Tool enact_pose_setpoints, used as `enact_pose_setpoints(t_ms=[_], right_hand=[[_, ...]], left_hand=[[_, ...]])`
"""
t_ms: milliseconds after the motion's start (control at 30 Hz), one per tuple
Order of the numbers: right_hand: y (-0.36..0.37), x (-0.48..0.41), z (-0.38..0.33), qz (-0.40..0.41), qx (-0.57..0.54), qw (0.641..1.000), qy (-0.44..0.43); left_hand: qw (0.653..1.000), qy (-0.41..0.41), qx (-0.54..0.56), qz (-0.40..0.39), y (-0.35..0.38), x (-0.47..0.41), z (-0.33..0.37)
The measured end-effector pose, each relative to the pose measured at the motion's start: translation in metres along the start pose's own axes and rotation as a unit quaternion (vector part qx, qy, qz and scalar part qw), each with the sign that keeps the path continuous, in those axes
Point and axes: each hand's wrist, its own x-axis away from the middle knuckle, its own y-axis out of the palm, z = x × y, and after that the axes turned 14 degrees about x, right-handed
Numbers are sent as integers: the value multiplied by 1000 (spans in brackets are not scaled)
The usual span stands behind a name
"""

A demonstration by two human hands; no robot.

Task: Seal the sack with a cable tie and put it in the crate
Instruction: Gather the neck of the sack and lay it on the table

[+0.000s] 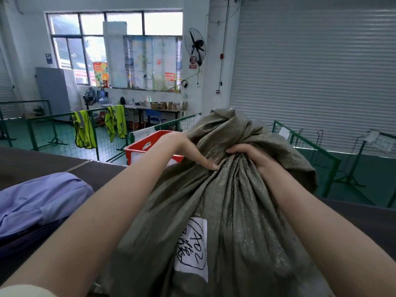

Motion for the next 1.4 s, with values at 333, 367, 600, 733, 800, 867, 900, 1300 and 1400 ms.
enact_pose_setpoints(t_ms=[333, 367, 600, 733, 800, 867, 900, 1300, 1400], right_hand=[[8, 13, -32, 4, 310, 936, -167], [5, 13, -36, -18, 317, 934, -162], [-15, -1, -11, -140, 290, 945, 59], [-44, 19, -3, -186, 296, 935, 60], [-50, 34, 0, -186, 287, 939, 41], [-42, 44, 8, -172, 325, 929, 40], [-33, 44, 15, -149, 362, 919, 50], [18, 42, 35, 87, 513, 851, -73], [-12, 64, 22, 29, 427, 904, -16]], left_hand=[[848, 360, 381, 80, 60, 7, 9], [834, 358, 409, 97, 64, 3, 10], [782, 249, 557, 130, 76, -22, 10], [790, 224, 548, 157, 71, -27, 4], [799, 225, 534, 160, 72, -30, 5], [803, 221, 528, 166, 75, -35, 9], [802, 215, 529, 173, 75, -35, 11], [830, 192, 522, -32, 74, -29, 15], [784, 169, 594, -61, 67, -25, 8]])
